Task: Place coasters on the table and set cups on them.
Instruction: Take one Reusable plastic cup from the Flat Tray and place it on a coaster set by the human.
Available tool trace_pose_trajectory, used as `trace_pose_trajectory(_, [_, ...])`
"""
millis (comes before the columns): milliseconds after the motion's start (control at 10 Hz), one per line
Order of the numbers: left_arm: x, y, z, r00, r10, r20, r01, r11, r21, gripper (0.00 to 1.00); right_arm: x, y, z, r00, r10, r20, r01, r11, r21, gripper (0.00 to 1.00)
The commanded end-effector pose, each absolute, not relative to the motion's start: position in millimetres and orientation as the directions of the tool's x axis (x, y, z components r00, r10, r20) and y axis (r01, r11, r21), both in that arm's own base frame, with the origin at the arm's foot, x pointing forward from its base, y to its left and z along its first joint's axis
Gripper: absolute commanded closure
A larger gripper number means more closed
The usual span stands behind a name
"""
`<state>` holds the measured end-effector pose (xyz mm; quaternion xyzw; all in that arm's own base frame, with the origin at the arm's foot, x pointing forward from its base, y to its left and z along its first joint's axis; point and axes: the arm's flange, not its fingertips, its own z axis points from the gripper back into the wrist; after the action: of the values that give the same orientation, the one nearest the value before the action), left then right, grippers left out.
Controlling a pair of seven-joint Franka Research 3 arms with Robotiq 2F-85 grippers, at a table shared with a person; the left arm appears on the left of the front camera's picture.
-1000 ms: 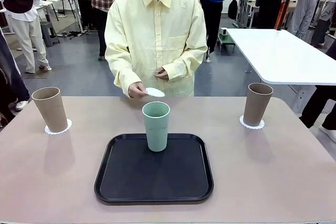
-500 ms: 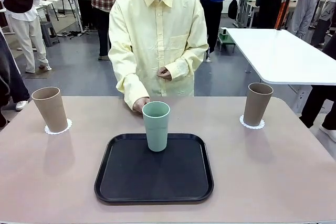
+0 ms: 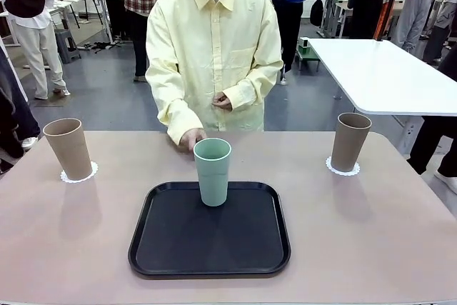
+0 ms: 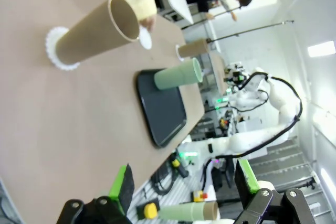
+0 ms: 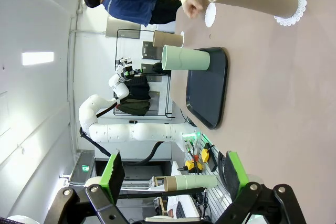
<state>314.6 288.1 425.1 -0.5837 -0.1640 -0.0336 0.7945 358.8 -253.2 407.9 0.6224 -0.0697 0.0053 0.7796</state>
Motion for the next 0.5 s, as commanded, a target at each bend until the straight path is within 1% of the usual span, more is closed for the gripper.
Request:
trace_pose_trajectory(0, [313.3, 289.3, 426.1, 0.946, 0.146, 0.29, 0.234, 0.314, -0.92, 0.0, 357.7, -253.7, 407.8, 0.991, -0.075, 0.113, -0.093, 0.228, 0.969, 0.0])
trace_pose_trajectory(400, [313.3, 289.3, 426.1, 0.946, 0.146, 0.29, 0.234, 0.314, -0.92, 0.0, 357.7, -253.7, 407.8, 0.991, -0.075, 0.113, -0.093, 0.228, 0.969, 0.0])
